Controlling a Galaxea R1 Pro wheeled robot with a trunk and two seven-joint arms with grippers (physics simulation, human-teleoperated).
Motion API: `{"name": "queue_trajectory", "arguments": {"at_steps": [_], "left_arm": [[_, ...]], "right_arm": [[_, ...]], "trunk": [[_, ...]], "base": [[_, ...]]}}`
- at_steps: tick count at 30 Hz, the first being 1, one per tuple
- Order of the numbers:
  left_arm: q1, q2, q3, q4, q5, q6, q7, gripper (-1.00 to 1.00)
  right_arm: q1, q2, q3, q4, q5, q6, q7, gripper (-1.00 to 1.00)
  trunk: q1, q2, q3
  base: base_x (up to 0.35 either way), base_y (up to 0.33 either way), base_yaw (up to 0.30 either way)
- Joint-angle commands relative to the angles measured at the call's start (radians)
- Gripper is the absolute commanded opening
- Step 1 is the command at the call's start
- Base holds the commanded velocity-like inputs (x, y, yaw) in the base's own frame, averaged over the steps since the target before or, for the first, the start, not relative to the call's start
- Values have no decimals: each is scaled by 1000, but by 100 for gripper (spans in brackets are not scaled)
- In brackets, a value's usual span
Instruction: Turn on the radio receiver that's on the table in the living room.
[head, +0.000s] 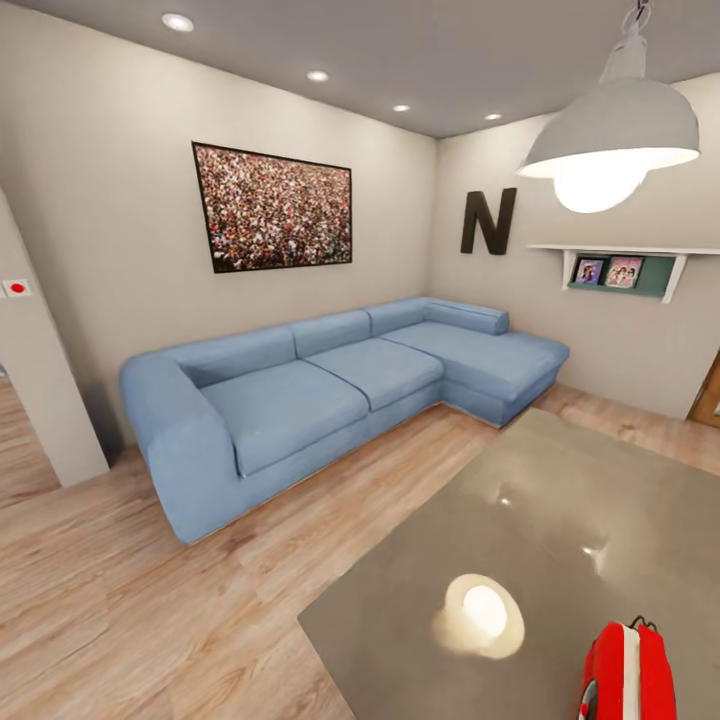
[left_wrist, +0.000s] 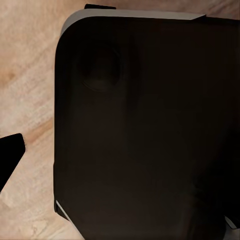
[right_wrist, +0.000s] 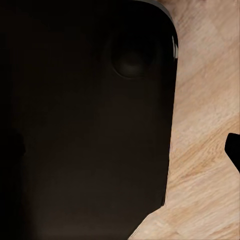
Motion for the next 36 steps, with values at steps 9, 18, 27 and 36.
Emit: {"name": "queue_trajectory", "arguments": {"at_steps": [9, 18, 27, 36], "left_arm": [[0, 1, 0, 0, 0, 0, 1, 100], [0, 1, 0, 0, 1, 0, 1, 100], [0, 0, 0, 0, 0, 0, 1, 100], [0, 0, 0, 0, 0, 0, 1, 100]], "right_arm": [[0, 0, 0, 0, 0, -2, 0, 100], [0, 0, -1, 0, 0, -3, -1, 100], [0, 0, -1, 0, -1, -3, -1, 100], [0, 0, -1, 0, 0, -3, -1, 100]], "trunk": [[0, 0, 0], [0, 0, 0], [0, 0, 0], [0, 0, 0]], "base": [[37, 6, -3], [2, 0, -194], [0, 0, -285], [0, 0, -286]]}}
